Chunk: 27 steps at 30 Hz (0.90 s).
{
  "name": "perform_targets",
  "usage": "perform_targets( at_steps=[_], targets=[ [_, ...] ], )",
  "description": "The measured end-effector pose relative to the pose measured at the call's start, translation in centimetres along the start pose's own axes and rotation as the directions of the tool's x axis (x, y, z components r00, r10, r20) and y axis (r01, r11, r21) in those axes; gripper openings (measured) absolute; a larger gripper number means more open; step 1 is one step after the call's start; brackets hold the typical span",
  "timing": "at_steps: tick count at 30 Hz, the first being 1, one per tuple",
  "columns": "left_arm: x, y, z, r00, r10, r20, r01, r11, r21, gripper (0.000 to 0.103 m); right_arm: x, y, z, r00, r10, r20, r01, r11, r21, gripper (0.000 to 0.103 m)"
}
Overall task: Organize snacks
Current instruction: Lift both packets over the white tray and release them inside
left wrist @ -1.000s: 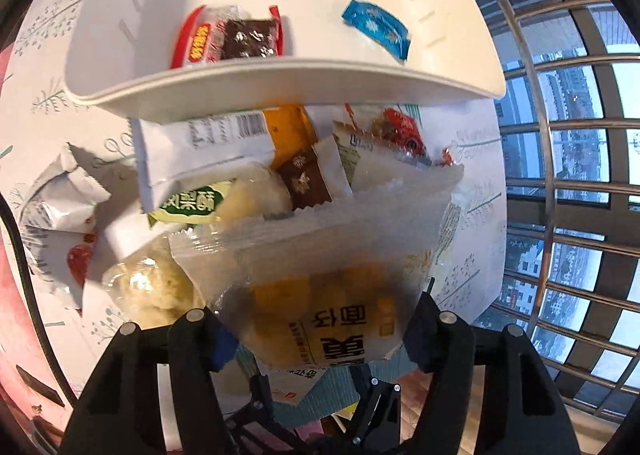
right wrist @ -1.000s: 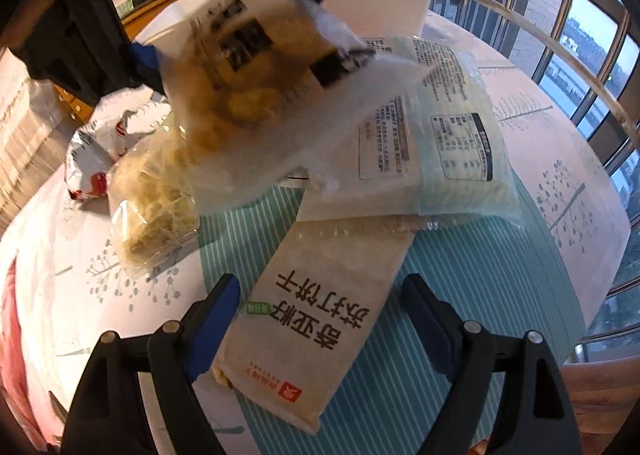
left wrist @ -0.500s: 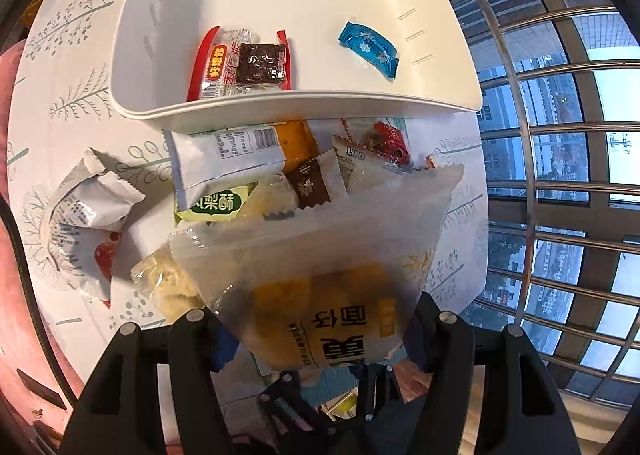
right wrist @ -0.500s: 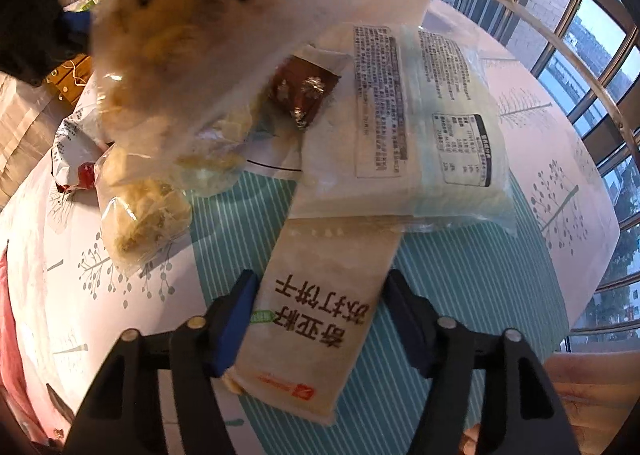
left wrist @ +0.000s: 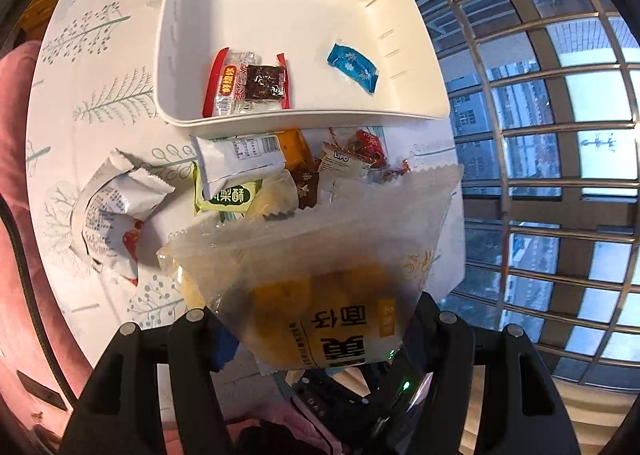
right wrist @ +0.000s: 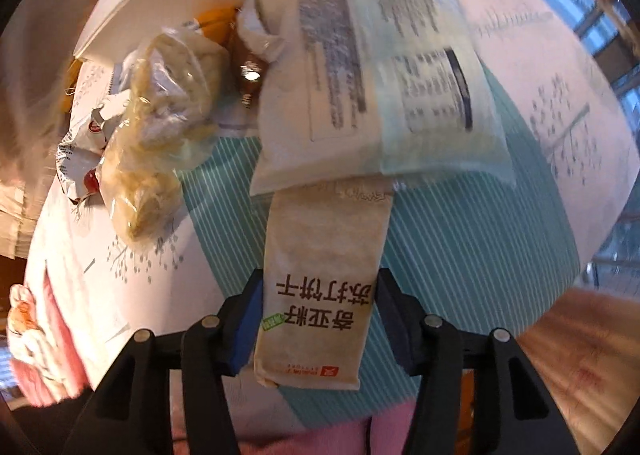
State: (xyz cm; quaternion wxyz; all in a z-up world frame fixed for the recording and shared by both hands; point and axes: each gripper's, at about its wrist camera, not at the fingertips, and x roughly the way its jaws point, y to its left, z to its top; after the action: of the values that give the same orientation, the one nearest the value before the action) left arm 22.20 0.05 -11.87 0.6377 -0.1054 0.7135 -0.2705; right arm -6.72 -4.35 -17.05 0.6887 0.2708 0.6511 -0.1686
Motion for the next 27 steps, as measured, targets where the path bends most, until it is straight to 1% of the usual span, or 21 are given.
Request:
perform_targets(
  at_steps=[3, 6, 9, 12, 18, 22, 25, 27],
  targets=[
    [-0.8, 0.6, -0.3, 1.0, -0.02, 0.008, 0.02, 1.0, -0.015, 0.064, -0.7, -1.4, 0.2, 0.997, 0.05, -0.051, -0.047, 0.997, 0.053, 0.054],
    [-1.7, 1.4, -0.8, 0.999, -0.03, 0.019, 0.031, 0.999, -0.039, 0.064, -1.5, -2.8, 0.6, 0.989, 0.11, -0.101, -0.099, 0.989, 0.108, 0.054],
    [-2.2, 2.2, -1.2, 0.999, -0.03, 0.019, 0.031, 0.997, -0.067, 0.064, -2.3, -3.9, 0.6, 0.97, 0.183, -0.162, -0.157, 0.974, 0.163, 0.054],
    [-2.6, 2.8, -1.5, 1.0, -0.014, 0.009, 0.014, 0.996, -0.083, 0.064, -3.2, -4.3, 0.5, 0.952, 0.232, -0.199, -0.194, 0.962, 0.191, 0.054],
    [-2.8, 3.1, -2.1, 1.0, -0.004, -0.012, 0.002, 0.992, -0.128, 0.064, -5.7, -4.7, 1.3, 0.926, 0.289, -0.244, -0.247, 0.95, 0.189, 0.054],
    [-3.3, 2.6, -2.1, 1.0, 0.004, -0.008, -0.005, 0.99, -0.139, 0.064, -7.0, -3.2, 2.7, 0.894, 0.367, -0.258, -0.325, 0.926, 0.192, 0.054],
    [-4.0, 1.8, -1.6, 1.0, 0.014, 0.011, -0.012, 0.99, -0.142, 0.064, -9.0, -2.5, 3.4, 0.893, 0.378, -0.246, -0.349, 0.924, 0.154, 0.054],
    [-4.5, 1.2, -1.3, 0.999, 0.021, 0.027, -0.017, 0.99, -0.143, 0.064, -10.1, -2.3, 4.3, 0.887, 0.394, -0.239, -0.372, 0.919, 0.134, 0.054]
  ],
)
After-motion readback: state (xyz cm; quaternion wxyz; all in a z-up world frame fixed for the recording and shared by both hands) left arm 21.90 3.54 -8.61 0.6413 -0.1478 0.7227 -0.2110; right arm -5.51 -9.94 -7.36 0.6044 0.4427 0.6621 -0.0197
